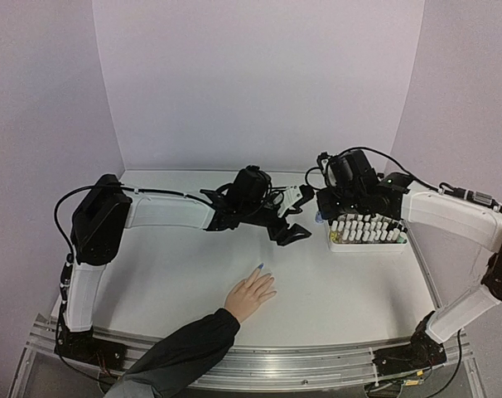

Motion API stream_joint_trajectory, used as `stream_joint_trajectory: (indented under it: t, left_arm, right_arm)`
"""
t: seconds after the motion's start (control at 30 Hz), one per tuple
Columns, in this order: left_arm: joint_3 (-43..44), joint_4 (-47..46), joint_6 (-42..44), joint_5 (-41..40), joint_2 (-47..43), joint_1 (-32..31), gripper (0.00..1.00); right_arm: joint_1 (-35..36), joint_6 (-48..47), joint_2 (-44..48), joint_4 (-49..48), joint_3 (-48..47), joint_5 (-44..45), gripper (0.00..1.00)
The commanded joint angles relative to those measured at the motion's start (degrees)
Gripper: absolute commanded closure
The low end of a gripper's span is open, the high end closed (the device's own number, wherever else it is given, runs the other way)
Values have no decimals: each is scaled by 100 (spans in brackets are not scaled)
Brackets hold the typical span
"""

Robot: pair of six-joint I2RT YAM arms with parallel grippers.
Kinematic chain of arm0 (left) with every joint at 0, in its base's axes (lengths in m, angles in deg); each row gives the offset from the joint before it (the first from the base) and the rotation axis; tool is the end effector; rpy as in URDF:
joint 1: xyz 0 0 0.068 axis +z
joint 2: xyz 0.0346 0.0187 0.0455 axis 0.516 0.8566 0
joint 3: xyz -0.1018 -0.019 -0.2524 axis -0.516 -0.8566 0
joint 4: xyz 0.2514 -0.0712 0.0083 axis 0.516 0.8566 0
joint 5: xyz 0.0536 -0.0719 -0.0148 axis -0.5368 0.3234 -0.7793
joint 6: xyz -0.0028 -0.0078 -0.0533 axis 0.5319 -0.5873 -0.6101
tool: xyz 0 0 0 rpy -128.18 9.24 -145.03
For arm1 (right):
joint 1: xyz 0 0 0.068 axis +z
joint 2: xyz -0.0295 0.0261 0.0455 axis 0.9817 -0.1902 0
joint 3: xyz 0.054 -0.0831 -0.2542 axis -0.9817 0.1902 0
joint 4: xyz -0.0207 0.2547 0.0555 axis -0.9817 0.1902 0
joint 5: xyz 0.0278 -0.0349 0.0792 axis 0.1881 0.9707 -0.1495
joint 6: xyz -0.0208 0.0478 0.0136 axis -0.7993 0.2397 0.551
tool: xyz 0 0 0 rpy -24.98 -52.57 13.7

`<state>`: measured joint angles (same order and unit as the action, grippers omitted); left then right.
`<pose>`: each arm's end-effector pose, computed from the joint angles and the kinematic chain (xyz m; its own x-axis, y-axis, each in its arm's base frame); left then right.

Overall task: Paint the nails
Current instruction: Pass from the left arm to the right, then dispose of the nail polish bottle in the bin.

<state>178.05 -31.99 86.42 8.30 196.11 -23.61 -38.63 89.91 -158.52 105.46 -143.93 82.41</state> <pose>0.2805 -0.4186 0.2192 0.0717 0.4101 -0.9092 0.9794 0.1436 0.1420 0.2602 0.2006 0.3018 -0.5129 -0.2830 -0.8105 -0.2532 0.9520 -0.1721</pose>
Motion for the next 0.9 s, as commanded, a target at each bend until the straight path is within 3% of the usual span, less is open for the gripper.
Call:
stream_joint_trajectory:
  t: [0.0,0.2,0.37,0.6,0.87]
  left_arm:
    - [-362,-165,245,272,-628,-52,19]
    - [-532,-126,332,491,-796,1,19]
    - [-654,-2,372,545,-883,18,19]
    - [-865,142,532,477,-1063,68,19]
    - [-1067,402,431,505,-1170,261,18]
  right_arm:
    - [-596,-599,505,-304,146,-1360,100]
    - [-1738,-3251,976,-316,753,-5297,100]
    - [-2656,-4260,526,32,394,-7075,100]
    - [-2905,-6278,-634,1560,-707,-7208,100]
    - [-2908,-8265,-1622,3187,-1990,-6337,100]
